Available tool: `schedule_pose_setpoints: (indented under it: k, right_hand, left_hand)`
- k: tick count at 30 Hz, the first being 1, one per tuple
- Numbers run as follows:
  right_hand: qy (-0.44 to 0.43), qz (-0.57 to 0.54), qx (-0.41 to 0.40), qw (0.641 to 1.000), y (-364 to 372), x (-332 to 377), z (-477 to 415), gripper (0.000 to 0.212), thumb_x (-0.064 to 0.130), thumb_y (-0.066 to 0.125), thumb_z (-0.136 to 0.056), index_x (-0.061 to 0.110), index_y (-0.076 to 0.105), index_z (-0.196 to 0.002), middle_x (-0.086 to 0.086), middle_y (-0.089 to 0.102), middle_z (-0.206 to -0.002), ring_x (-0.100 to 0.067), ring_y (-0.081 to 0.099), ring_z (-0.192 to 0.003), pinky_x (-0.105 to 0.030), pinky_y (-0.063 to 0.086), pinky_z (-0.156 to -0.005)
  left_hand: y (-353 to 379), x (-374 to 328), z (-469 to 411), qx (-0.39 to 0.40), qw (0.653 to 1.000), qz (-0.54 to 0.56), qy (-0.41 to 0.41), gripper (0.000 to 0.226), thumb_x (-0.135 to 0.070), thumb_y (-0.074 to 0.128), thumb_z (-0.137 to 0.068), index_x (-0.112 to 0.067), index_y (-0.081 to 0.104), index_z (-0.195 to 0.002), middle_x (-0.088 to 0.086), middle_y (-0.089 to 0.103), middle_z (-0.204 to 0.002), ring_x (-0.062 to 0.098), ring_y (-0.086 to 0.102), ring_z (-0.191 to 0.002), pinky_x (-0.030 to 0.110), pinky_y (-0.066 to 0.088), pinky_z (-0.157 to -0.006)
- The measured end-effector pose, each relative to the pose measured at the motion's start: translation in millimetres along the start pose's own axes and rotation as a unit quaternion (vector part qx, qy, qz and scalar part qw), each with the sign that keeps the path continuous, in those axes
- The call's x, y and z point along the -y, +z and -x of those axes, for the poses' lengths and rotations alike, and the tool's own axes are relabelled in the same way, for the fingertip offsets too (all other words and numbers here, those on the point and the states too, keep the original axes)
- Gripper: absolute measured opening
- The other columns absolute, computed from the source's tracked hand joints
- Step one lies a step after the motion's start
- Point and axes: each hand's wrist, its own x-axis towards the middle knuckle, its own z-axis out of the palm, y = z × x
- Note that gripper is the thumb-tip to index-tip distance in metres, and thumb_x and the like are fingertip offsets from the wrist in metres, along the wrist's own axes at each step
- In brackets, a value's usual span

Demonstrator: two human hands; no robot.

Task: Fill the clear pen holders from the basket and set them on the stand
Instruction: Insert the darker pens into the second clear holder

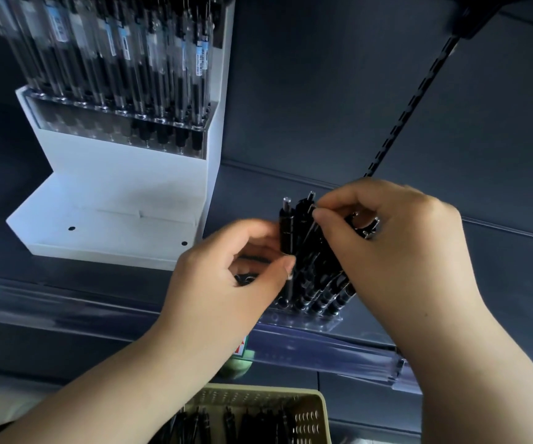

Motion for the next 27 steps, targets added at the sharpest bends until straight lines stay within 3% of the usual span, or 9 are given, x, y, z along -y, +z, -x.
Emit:
schedule_pose_setpoints:
  k: [6,8,12,17,22,27]
  right_hand:
    - [0.004,0.001,0.0,1.0,-0.8,-4.0,1.7,0.01,0.021,0.069,-0.079,0.03,0.068,-0.075,0.027,0.057,-0.07,-0.011,0.059,-0.076,-0.045,0.049,-0.077]
    - [0.0,0.001,-0.006,1.0,-1.6,-5.1,1.6,0.009,0.022,0.069,-0.079,0.03,0.068,-0.074,0.026,0.058,-0.069,-0.011,0.059,-0.075,-0.044,0.049,-0.076]
    - [-0.013,0.004,-0.014,1.0,-5.3,-7.6,2.3,0.008,0.02,0.069,-0.079,0.027,0.069,-0.075,0.022,0.059,-0.068,-0.013,0.06,-0.073,-0.043,0.05,-0.073]
    - [-0.019,0.009,-0.01,1.0,-14.1,-6.2,3.7,0.006,0.022,0.069,-0.081,0.027,0.07,-0.077,0.024,0.056,-0.068,-0.007,0.055,-0.071,-0.027,0.047,-0.07]
    - [-0.064,0.035,-0.018,0.997,-21.2,0.3,18.1,0.005,0.02,0.066,-0.08,0.02,0.071,-0.079,0.01,0.064,-0.072,-0.018,0.059,-0.075,-0.044,0.049,-0.071]
    - [-0.104,0.056,0.0,0.993,-21.7,5.6,54.8,0.006,0.02,0.065,-0.08,0.018,0.071,-0.079,0.007,0.067,-0.074,-0.02,0.059,-0.075,-0.041,0.049,-0.069]
  left_hand:
    - [8.0,14.0,1.0,0.048,0.986,-0.158,-0.015,0.025,-0.02,0.076,-0.073,-0.041,0.063,-0.074,-0.019,0.068,-0.071,-0.006,0.062,-0.072,0.004,0.045,-0.066]
    - [10.7,16.9,0.3,0.056,0.978,-0.198,-0.011,0.012,-0.025,0.076,-0.074,-0.035,0.068,-0.075,-0.023,0.063,-0.066,-0.01,0.058,-0.074,0.0,0.04,-0.063]
    - [11.8,19.6,-1.5,0.057,0.972,-0.228,0.006,0.008,-0.029,0.075,-0.076,-0.025,0.072,-0.082,-0.025,0.06,-0.066,-0.013,0.055,-0.081,-0.003,0.037,-0.065]
    - [9.1,24.2,-0.6,0.065,0.97,-0.232,0.013,0.006,-0.029,0.072,-0.078,-0.027,0.068,-0.082,-0.02,0.063,-0.071,-0.011,0.055,-0.083,-0.002,0.038,-0.068]
    - [0.9,31.6,7.3,0.068,0.963,-0.259,0.015,0.01,-0.03,0.07,-0.08,-0.029,0.064,-0.088,-0.019,0.062,-0.079,-0.008,0.054,-0.085,0.004,0.041,-0.072]
    - [-10.8,30.8,28.5,0.081,0.936,-0.336,0.069,0.009,-0.024,0.064,-0.085,-0.024,0.064,-0.094,-0.016,0.058,-0.081,0.002,0.055,-0.075,0.01,0.043,-0.067]
